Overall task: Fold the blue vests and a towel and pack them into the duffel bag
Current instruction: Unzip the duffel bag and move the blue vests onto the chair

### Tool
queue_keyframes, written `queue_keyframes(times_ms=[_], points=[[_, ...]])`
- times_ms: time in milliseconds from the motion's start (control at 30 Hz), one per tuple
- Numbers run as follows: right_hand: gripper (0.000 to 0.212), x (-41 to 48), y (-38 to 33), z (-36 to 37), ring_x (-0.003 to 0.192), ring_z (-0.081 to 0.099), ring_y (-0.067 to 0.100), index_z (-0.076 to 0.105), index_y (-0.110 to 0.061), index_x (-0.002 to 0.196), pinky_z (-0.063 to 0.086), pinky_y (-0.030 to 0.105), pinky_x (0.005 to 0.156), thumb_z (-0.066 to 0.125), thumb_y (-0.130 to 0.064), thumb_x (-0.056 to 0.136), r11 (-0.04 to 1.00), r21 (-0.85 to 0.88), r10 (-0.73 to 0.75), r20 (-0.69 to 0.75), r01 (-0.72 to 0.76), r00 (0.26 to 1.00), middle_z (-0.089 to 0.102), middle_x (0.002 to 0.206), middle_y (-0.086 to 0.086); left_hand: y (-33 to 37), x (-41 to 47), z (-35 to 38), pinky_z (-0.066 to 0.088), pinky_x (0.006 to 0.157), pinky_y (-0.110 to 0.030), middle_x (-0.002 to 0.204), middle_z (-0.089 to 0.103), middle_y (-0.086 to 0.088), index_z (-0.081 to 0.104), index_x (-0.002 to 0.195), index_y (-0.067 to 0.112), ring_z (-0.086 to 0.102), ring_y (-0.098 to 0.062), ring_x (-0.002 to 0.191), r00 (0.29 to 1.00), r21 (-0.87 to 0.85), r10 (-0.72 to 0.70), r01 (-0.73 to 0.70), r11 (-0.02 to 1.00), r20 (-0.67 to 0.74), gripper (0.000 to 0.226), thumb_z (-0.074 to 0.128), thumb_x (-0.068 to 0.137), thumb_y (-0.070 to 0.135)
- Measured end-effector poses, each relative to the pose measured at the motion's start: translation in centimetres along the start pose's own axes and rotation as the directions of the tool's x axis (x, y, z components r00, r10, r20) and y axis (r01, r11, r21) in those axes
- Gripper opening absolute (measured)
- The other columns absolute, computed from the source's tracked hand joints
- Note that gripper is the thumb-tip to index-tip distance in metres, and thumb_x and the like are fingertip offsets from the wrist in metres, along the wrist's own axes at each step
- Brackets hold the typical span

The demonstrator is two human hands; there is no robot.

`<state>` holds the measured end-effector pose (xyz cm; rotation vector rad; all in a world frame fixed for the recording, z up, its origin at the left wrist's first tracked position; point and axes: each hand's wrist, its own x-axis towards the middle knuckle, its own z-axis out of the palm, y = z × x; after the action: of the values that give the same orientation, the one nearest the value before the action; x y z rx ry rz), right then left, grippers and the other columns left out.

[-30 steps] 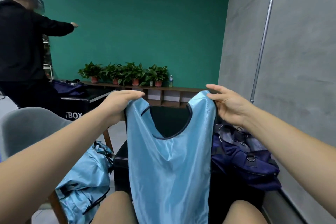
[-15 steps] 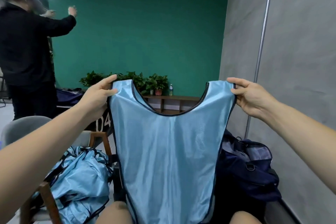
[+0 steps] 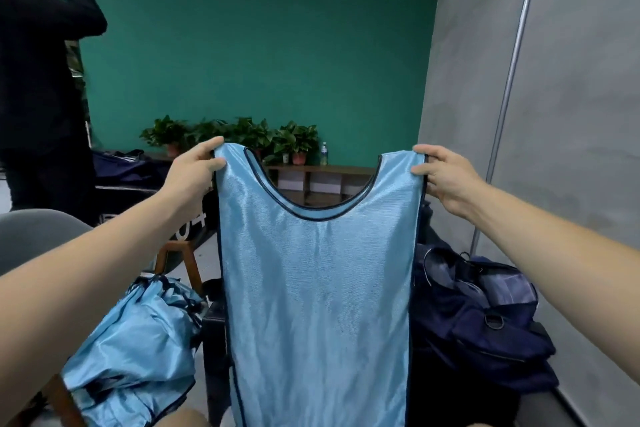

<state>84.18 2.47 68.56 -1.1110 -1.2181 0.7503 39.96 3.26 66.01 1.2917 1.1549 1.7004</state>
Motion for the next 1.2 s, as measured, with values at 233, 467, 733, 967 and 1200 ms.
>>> queue_keyframes(times_ms=[233,467,733,967,1200], points=[[0.047,7.5,7.9,2.3,0.11,0.074,0.024,0.076,-0.027,0.119,0.055,0.027,0.067,0.072,0.008,0.088,0.996,-0.056,0.075,-0.031,-0.076,0.997,0.076,0.121,0.003,-8.2,8.0,1.1,0.057,0.1,-0.045,0.141,0.067,0.004,0.073,0.129,0.048,0.071,-0.021,0.116,0.999,0.168,-0.038,0.039,0.985,-0.012,0.045,0.069,0.099,0.016],[0.051,13.6,15.7,4.0,0.112,0.072,0.022,0.076,-0.028,0.118,0.056,0.033,0.081,0.073,0.01,0.084,0.981,-0.111,0.156,-0.021,-0.157,0.988,0.076,0.119,0.001,-16.2,13.9,2.8,0.053,0.107,-0.048,0.146,0.065,-0.011,0.073,0.132,0.043,0.065,-0.039,0.125,0.993,0.222,-0.118,0.12,0.968,-0.02,0.045,0.069,0.099,0.013],[0.052,18.7,23.4,7.0,0.11,0.072,0.023,0.074,-0.021,0.121,0.055,0.028,0.076,0.073,0.016,0.084,0.958,-0.174,0.23,-0.003,-0.227,0.973,0.075,0.117,0.006,-25.4,19.6,3.2,0.046,0.119,-0.047,0.141,0.066,0.002,0.078,0.116,0.05,0.059,-0.027,0.136,0.973,0.249,-0.229,0.231,0.94,-0.035,0.045,0.076,0.087,0.017],[0.048,22.8,28.0,9.4,0.066,0.05,0.015,0.073,-0.015,0.123,0.04,0.013,0.044,0.062,0.019,0.09,0.911,-0.345,0.242,0.0,-0.227,0.97,0.053,0.082,0.002,-29.9,23.3,5.2,0.049,0.113,-0.036,0.134,0.067,0.003,0.077,0.128,0.036,0.061,-0.02,0.127,0.966,0.275,-0.256,0.258,0.926,-0.046,0.043,0.072,0.094,0.01],[0.054,27.9,28.7,11.1,0.102,0.067,0.03,0.069,-0.019,0.128,0.054,0.029,0.073,0.049,0.016,0.092,0.891,-0.43,0.14,-0.054,-0.149,0.989,0.061,0.099,0.001,-30.7,29.6,8.1,0.038,0.125,-0.04,0.157,0.053,0.004,0.062,0.148,0.033,0.046,-0.02,0.148,0.978,0.259,-0.207,0.193,0.946,0.025,0.057,0.074,0.095,0.014]])
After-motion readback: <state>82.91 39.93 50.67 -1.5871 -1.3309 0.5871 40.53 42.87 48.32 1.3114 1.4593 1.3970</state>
